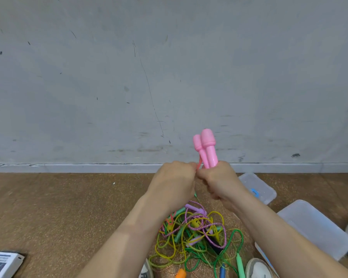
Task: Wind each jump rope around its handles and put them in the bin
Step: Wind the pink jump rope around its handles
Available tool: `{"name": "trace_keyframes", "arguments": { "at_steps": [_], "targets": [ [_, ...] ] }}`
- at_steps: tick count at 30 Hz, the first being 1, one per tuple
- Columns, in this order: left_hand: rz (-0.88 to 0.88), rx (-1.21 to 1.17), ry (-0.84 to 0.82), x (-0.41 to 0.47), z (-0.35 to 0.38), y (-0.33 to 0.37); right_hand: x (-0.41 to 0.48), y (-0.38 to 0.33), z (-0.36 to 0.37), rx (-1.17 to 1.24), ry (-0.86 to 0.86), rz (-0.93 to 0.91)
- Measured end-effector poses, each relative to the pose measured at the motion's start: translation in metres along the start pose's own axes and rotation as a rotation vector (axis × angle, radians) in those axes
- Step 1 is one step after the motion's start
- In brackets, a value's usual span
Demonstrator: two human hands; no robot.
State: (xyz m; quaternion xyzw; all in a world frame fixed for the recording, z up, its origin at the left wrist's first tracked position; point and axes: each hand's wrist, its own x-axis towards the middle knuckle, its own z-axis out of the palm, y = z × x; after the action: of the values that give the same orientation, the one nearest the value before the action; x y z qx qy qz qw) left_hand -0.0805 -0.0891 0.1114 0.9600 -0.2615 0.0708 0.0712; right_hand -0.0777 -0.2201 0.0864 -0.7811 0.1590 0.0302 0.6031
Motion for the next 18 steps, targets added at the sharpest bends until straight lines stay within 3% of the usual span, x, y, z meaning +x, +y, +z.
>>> {"name": "trace_keyframes", "arguments": {
  "at_steps": [2, 4, 7, 11, 18],
  "targets": [
    [0.047, 0.011, 0.066, -0.006, -0.002, 0.002, 0.007, 0.005, -0.006, -0.489, 0.109, -0.135],
    [0.072, -0.002, 0.129, -0.008, -0.006, -0.001, 0.008, 0.009, -0.007, -0.821, 0.145, -0.249],
    [0.106, -0.065, 0.14, -0.01, -0.009, -0.012, 0.002, 0.008, -0.007, -1.04, 0.096, -0.317],
    [0.147, -0.161, 0.138, -0.013, -0.013, -0.019, -0.011, 0.006, -0.001, -1.27, -0.091, -0.379],
    [-0.004, -0.557, -0.287, -0.022, -0.031, -0.036, -0.048, -0.02, -0.007, -1.433, -0.412, -0.458]
  ]
}}
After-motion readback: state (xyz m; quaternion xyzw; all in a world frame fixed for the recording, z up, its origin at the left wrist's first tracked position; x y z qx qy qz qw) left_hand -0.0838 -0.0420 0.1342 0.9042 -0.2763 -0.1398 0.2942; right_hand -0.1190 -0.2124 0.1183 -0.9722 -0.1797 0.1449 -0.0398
